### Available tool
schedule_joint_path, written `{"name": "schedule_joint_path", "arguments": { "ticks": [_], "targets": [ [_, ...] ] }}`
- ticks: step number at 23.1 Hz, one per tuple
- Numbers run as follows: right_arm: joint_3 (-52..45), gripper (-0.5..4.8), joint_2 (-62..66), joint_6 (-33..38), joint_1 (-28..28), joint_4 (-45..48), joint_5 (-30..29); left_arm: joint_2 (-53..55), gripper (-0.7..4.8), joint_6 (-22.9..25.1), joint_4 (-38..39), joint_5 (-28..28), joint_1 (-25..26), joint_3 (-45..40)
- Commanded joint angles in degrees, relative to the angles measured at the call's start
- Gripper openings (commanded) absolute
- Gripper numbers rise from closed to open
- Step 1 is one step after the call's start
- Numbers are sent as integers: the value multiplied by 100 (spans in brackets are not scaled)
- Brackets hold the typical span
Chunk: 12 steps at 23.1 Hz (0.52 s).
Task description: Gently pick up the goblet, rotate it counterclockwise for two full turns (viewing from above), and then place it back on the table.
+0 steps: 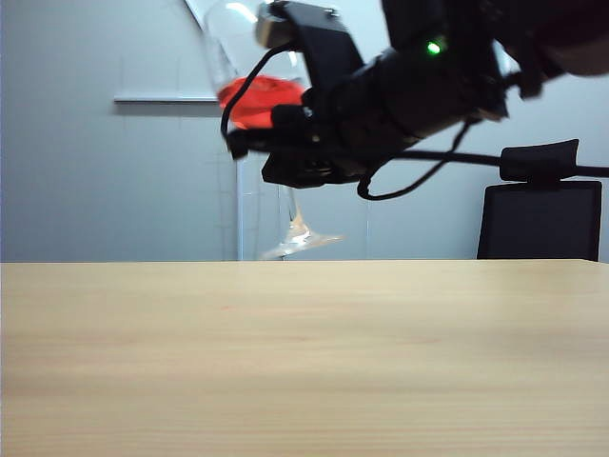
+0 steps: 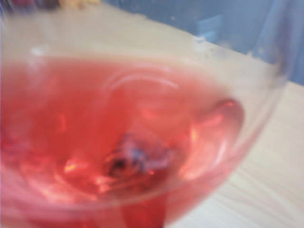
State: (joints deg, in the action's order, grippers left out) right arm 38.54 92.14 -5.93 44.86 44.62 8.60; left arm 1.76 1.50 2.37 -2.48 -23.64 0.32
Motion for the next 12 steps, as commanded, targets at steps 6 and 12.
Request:
{"name": "schedule_joint_path", "arguments": {
  "ticks": [6, 12],
  "targets": [
    [-404, -5, 24, 992, -109, 1753, -125, -79, -5, 2, -70, -15, 0, 20],
    [-361, -5, 704, 1606, -614, 2723, -404, -83, -5, 2, -72, -15, 0, 20]
  ]
}}
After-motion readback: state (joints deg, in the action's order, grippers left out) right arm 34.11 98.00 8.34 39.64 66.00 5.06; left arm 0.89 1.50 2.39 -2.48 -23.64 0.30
